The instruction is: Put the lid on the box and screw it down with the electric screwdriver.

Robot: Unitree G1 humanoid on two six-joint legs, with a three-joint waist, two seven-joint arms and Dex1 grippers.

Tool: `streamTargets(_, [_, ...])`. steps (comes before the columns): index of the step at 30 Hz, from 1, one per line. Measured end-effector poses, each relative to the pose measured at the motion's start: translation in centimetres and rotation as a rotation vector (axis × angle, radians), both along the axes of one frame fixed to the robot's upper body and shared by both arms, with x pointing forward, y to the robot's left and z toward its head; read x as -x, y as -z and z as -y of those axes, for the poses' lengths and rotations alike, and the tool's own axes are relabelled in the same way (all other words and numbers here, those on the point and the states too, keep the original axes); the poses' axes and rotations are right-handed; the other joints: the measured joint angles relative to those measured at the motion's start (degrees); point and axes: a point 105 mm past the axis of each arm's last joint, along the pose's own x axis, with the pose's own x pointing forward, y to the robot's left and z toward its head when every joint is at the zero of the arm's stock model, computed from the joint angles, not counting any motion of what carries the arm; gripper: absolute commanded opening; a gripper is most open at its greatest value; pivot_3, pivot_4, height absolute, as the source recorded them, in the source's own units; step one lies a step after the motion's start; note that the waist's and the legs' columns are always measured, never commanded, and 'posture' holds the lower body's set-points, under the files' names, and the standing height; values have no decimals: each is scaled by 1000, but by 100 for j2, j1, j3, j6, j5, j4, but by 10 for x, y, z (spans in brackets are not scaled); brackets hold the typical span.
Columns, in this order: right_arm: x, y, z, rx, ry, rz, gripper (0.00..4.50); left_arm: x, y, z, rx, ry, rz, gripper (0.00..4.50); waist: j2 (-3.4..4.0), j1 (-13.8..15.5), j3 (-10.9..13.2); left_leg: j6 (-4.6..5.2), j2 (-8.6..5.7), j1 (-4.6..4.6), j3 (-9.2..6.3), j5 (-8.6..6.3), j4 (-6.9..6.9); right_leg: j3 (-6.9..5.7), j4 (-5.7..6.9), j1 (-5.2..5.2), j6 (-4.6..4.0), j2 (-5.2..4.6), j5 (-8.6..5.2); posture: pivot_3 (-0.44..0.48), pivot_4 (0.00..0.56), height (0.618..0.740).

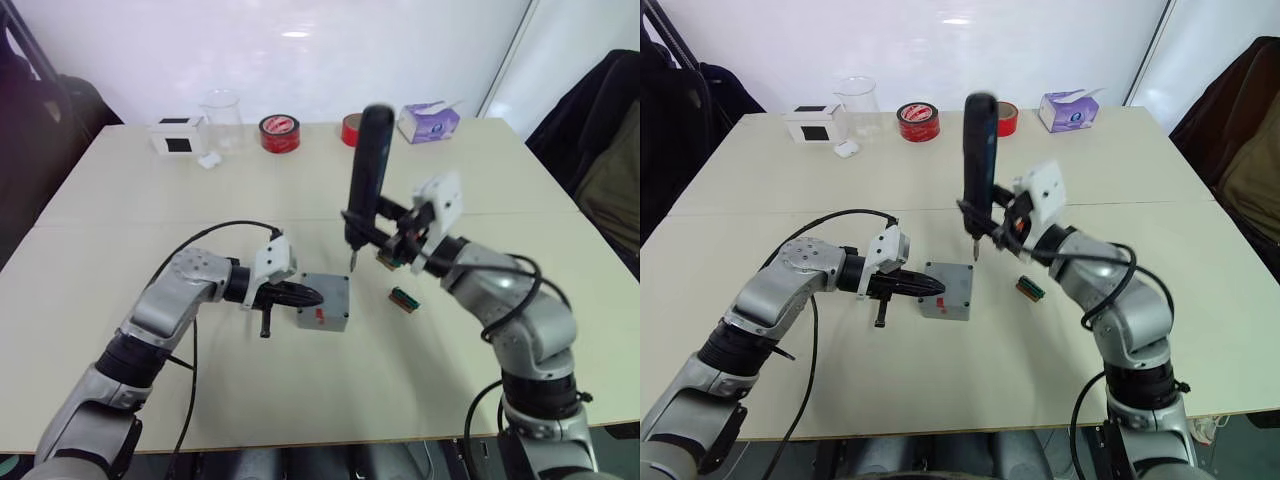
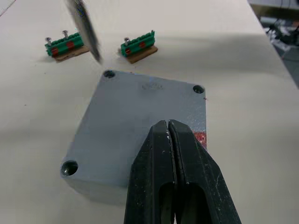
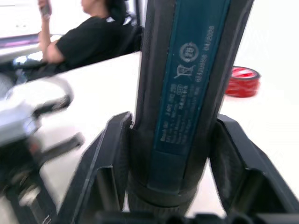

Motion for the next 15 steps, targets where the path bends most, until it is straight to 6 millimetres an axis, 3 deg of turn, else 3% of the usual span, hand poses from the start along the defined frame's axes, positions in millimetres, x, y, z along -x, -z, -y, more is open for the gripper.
streamTargets(2, [-3,-22,20,22,67,-1,1906,1,-13,0,33,6,22,0,1,2,0,-3,1,-33,-8,2,3,-1,-1,-29,0,-6,0,0,150,740])
streamTargets(4, [-4,-29,33,42,114,-27,1906,1,-25,-1,58,10,41,0,2,-9,1,-2,4,-34,-11,1,-6,-2,-12,-29,-2,-5,-1,0,150,740])
streamTargets(12, [-7,16,95,260,305,-543,1906,17,-61,-3,127,74,109,0,15,-28,11,0,4,-35,-4,0,-10,0,-21,-30,-2,1,-1,0,150,740])
streamTargets(15, [-7,30,110,295,354,-642,1906,21,-67,-4,140,83,117,0,17,-31,14,1,3,-36,-1,-1,-10,1,-23,-31,-1,8,-1,0,150,740])
